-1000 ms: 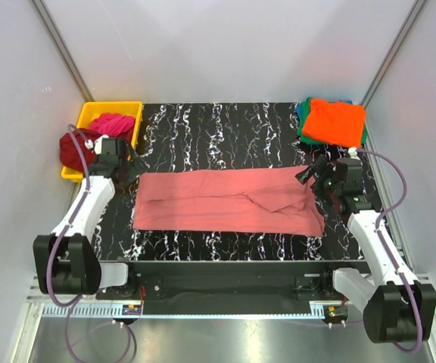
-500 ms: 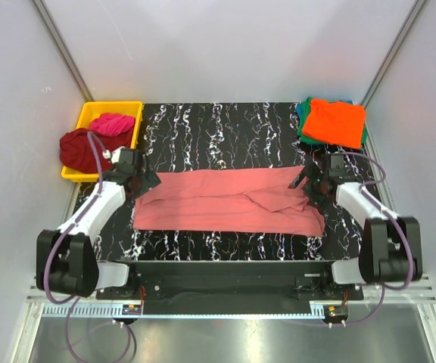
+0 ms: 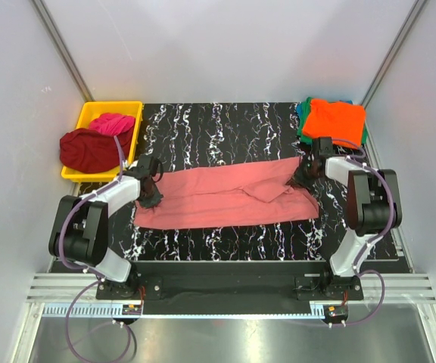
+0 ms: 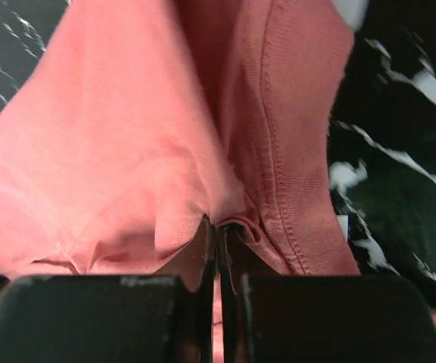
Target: Fold and stack the t-shirts
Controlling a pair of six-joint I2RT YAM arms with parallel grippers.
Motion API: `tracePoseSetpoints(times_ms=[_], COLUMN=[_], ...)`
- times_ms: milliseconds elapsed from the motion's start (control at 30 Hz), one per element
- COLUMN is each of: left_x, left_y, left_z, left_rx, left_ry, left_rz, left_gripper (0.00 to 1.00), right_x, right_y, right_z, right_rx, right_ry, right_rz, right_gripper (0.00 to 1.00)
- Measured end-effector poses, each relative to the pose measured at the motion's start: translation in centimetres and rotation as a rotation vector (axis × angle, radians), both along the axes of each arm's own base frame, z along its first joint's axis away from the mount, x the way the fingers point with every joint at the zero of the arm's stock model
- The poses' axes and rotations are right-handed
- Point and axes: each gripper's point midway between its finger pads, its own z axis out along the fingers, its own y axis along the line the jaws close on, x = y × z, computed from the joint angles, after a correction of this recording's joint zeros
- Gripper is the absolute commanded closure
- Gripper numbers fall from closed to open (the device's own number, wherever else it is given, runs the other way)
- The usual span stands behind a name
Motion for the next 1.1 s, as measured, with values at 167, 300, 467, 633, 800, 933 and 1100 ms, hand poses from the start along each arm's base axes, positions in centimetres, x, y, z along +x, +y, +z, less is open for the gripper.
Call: tracePoseSetpoints(times_ms=[167,300,467,633,800,933,1100], left_x=[0.4,0.0,-2.6,-6.9,-11.5,-12.9,-12.8], left_y=[-0.2,-1.1,-4.9,-11.5,-17.6,-21.4,-27.6], left_z=[0.0,0.0,0.1,0.2,0.5,0.4,0.7], left_rx=[-0.003,-0.050,-0.204,-0.403,-0.503,-0.537,-0.594], left_ry=[-0.017,-0.035,-0.058,-0.035,0.052,0.106,0.125], left_rz=[-0.016,-0.024,-0.062,-0.144,-0.252,-0.296,-0.364], left_gripper=[1.00,1.00,1.00,1.00,1.00,1.00,0.98], right_x=[2.7,7.5,15.0,21.2,24.8,24.1,25.0], right_y=[0.7,1.1,2.4,6.4,13.7,18.3,22.4], right_z=[0.0,0.2,0.5,0.5,0.9,0.8,1.4], right_rx=[0.028,0.038,0.034,0.030,0.071,0.127,0.172], right_ry=[-0.011,-0.029,-0.083,-0.139,-0.264,-0.298,-0.395], right_rz=[0.023,0.035,0.074,0.171,0.305,0.363,0.381], right_gripper=[1.00,1.00,1.00,1.00,1.00,1.00,1.00])
